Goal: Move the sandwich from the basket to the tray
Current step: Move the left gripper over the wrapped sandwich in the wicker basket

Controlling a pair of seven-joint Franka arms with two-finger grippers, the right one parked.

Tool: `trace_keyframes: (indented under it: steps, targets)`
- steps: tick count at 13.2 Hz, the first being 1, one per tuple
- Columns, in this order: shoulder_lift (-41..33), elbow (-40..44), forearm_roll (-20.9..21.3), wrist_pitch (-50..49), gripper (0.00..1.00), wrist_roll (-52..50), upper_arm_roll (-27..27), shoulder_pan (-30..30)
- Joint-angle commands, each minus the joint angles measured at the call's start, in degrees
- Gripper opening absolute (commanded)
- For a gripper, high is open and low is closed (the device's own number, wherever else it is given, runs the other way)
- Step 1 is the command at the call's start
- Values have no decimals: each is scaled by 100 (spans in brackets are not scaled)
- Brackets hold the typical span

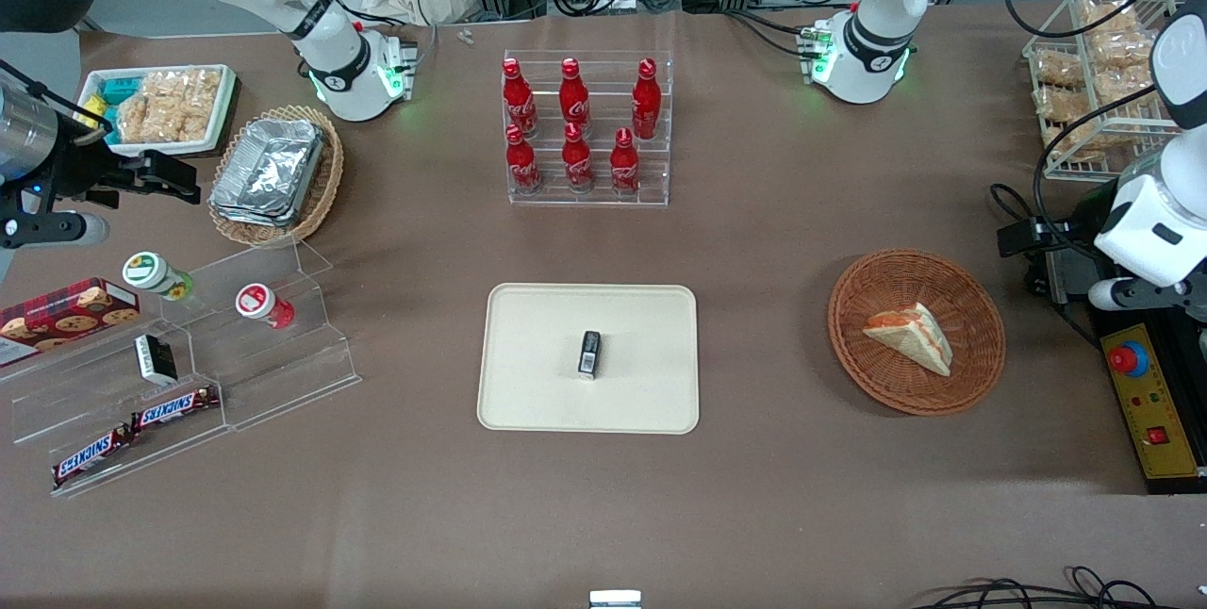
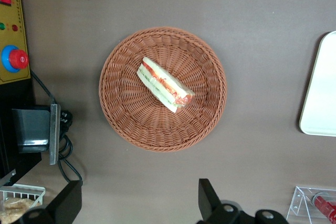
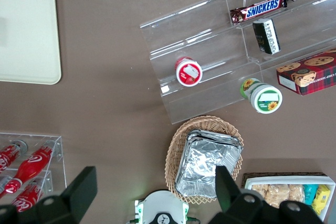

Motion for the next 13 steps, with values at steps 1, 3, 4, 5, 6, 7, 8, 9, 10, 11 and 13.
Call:
trace_keyframes:
  steps: [1,3,4,5,6,7,8,9,10,11,13]
  targets:
    - [68,241,-14,-198,100,54,-39,34]
    - [77,206,4,-215,100,-33,-48,8]
    - [129,206,-5,-294,100,-269,-48,8]
    - [199,206,12,-286,100,-332,-65,-36]
    - [252,206,160,-277,100,-376,-74,-123]
    - [296,232,266,-294,100,-377,-66,-220]
    - [305,224,293,-286,100,-377,-66,-221]
    - [323,215,294,-286,100,-377,-66,-221]
    - [358,197,294,-277,100,-377,-57,-212]
    - [367,206,294,-259,100,-394,-48,-212]
    - [402,189,206,-268,100,-430,-66,-221]
